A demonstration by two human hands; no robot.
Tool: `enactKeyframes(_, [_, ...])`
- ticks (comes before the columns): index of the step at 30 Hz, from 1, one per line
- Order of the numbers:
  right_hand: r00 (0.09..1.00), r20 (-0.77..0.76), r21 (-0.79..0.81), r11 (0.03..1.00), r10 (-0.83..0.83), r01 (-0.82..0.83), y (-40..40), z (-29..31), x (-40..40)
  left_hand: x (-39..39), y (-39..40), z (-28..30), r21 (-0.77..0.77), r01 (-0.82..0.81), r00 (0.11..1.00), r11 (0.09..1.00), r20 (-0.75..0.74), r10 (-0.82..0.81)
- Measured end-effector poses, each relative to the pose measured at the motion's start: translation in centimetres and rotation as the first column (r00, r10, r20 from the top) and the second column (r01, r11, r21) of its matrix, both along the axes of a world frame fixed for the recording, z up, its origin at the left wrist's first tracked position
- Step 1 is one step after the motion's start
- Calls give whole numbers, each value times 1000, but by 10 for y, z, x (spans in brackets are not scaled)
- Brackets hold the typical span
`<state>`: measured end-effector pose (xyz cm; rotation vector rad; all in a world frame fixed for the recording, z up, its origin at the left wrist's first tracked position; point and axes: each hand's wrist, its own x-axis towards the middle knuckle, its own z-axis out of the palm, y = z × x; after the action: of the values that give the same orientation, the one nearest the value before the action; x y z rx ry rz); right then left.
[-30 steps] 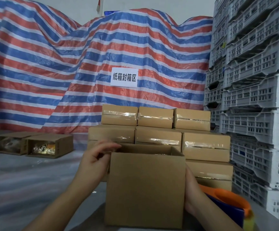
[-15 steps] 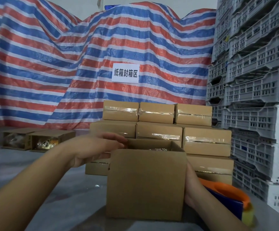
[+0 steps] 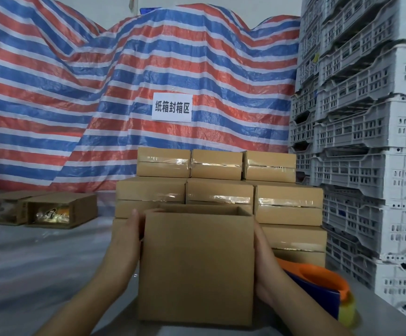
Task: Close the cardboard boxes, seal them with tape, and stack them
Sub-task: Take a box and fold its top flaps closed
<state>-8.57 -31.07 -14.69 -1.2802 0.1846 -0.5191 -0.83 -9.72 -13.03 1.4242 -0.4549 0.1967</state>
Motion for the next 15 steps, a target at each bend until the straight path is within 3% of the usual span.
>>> enactKeyframes(3, [1000, -9, 21, 1000, 2, -2, 0, 2, 0, 7, 13, 9, 36, 65, 993, 997, 97, -68])
enactKeyframes(9, [998, -64, 36, 999, 0, 2, 4, 9, -3, 19, 15, 11, 227, 186, 979, 956, 37, -199])
enactKeyframes(15, [990, -141, -64, 998, 10, -19, 2, 13, -4, 27, 17, 7, 202, 238, 969, 950, 21, -247])
